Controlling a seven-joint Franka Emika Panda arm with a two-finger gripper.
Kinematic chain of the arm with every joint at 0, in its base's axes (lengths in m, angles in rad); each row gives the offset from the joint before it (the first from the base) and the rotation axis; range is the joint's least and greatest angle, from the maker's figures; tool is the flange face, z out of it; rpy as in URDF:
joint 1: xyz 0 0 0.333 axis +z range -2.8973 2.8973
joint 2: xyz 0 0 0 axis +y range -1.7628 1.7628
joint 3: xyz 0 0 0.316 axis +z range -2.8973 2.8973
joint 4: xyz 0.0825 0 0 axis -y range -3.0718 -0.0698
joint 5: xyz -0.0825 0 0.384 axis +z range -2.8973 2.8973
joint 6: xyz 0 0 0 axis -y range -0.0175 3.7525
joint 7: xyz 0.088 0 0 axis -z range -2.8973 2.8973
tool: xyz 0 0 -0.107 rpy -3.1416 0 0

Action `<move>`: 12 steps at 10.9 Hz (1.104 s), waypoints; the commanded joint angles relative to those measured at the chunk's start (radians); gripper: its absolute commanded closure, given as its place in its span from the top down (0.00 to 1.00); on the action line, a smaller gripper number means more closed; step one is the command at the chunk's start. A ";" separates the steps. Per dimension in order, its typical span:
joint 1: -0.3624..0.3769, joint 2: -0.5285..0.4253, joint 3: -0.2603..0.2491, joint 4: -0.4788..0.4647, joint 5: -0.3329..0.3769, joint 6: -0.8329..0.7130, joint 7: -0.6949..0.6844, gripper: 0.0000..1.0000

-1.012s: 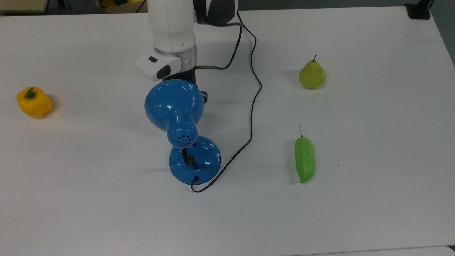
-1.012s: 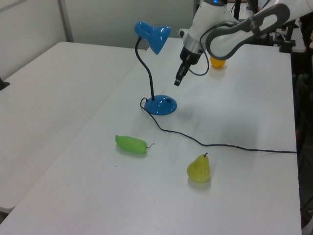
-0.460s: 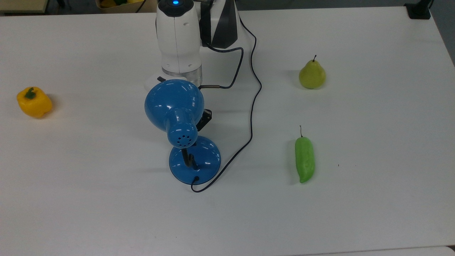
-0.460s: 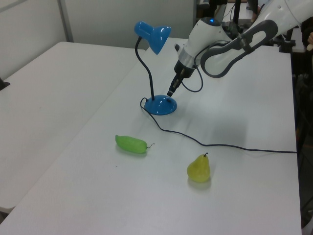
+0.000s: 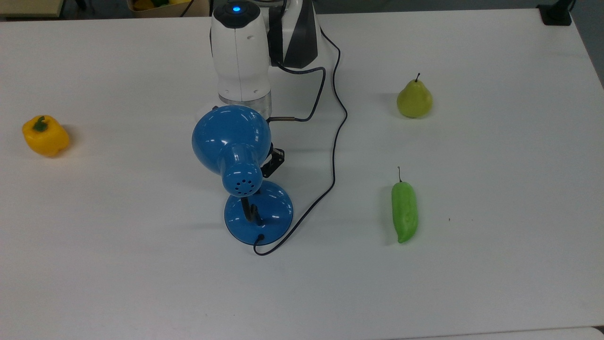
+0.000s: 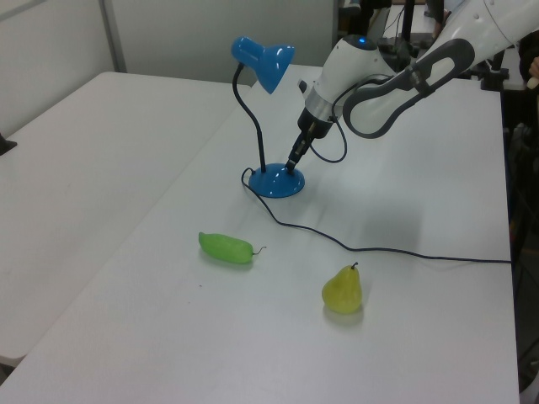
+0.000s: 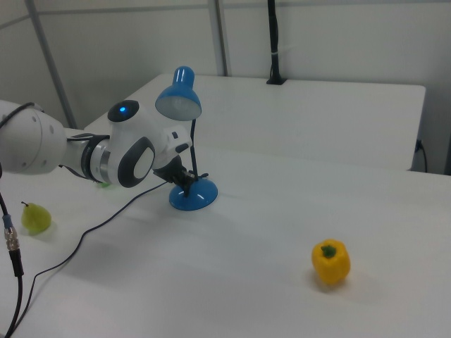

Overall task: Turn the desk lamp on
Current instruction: 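Press the switch on the lamp base with the gripper tip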

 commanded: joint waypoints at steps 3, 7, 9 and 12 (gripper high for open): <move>0.001 0.030 0.019 0.010 -0.005 0.049 0.027 0.00; -0.003 0.036 0.020 0.010 -0.007 0.049 0.027 0.00; -0.006 0.050 0.019 0.010 -0.007 0.049 0.027 0.00; -0.009 0.065 0.019 0.009 -0.007 0.049 0.027 0.00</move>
